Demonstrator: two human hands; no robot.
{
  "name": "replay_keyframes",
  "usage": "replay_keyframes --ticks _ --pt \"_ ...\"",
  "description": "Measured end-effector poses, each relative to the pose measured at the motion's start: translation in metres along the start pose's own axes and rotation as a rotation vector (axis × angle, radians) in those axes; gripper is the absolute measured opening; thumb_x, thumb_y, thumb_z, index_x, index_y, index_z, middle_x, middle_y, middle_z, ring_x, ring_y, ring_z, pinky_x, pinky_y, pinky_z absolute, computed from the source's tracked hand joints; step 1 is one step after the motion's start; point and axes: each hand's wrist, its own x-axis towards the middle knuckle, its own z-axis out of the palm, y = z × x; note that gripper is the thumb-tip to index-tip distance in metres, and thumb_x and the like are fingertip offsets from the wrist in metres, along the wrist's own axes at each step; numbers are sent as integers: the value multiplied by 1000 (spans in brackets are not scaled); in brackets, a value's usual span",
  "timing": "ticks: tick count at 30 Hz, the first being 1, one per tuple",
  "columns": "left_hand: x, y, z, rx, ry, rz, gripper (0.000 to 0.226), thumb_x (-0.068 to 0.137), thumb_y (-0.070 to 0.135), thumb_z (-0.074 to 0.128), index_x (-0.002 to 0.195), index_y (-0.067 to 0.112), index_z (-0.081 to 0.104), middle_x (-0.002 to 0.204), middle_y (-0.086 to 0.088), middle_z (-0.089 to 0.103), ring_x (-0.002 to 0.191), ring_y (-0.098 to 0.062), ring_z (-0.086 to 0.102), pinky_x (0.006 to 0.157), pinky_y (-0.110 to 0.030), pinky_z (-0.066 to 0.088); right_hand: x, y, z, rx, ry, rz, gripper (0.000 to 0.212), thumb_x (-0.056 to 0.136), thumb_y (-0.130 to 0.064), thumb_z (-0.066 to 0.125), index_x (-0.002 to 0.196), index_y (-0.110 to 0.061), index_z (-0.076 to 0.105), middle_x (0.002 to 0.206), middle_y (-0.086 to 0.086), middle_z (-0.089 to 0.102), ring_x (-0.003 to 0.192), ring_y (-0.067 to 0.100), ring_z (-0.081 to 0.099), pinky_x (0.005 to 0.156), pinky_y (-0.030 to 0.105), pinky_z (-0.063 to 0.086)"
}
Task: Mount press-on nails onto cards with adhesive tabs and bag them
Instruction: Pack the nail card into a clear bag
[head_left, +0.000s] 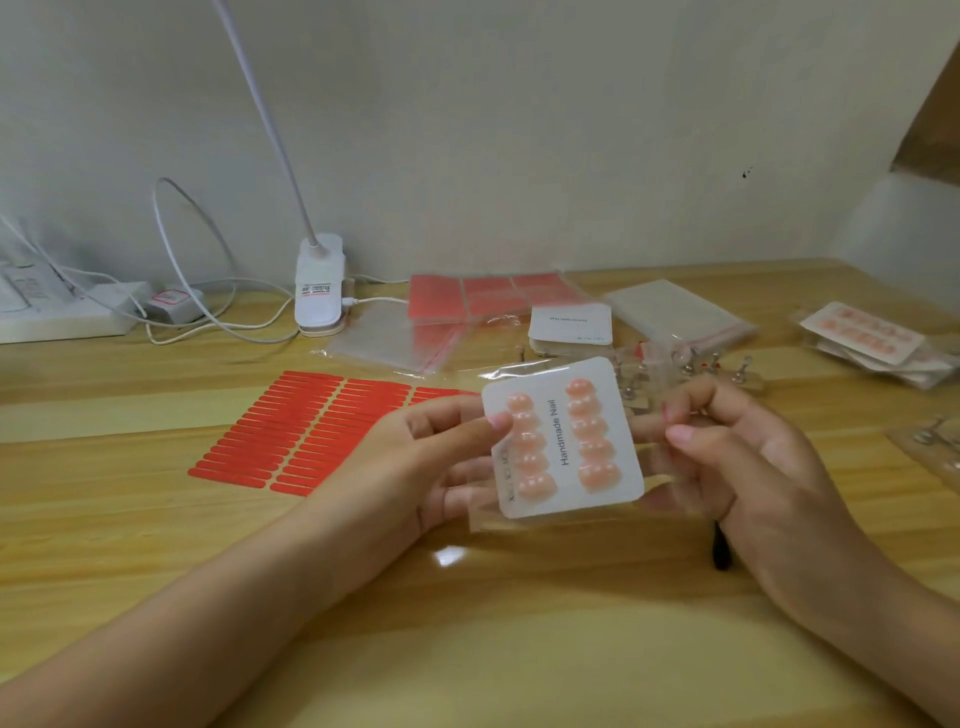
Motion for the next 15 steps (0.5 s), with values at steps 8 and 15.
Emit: replay_keyframes --ticks 8,15 --pt "0 0 -1 -66 53 -19 18 77 16 64 89 8 75 100 -19 70 89 -27 70 65 -26 57 5 0 -5 10 77 61 26 80 -21 44 65 -31 62 82 11 72 61 15 64 42 18 44" --pt "-1 0 0 -54 48 -31 23 76 17 65 93 6 73 99 -20 70 85 -25 71 64 -24 57 7 -3 -5 -35 48 137 36 60 -27 68 93 -14 59 70 9 71 36 6 44 32 14 31"
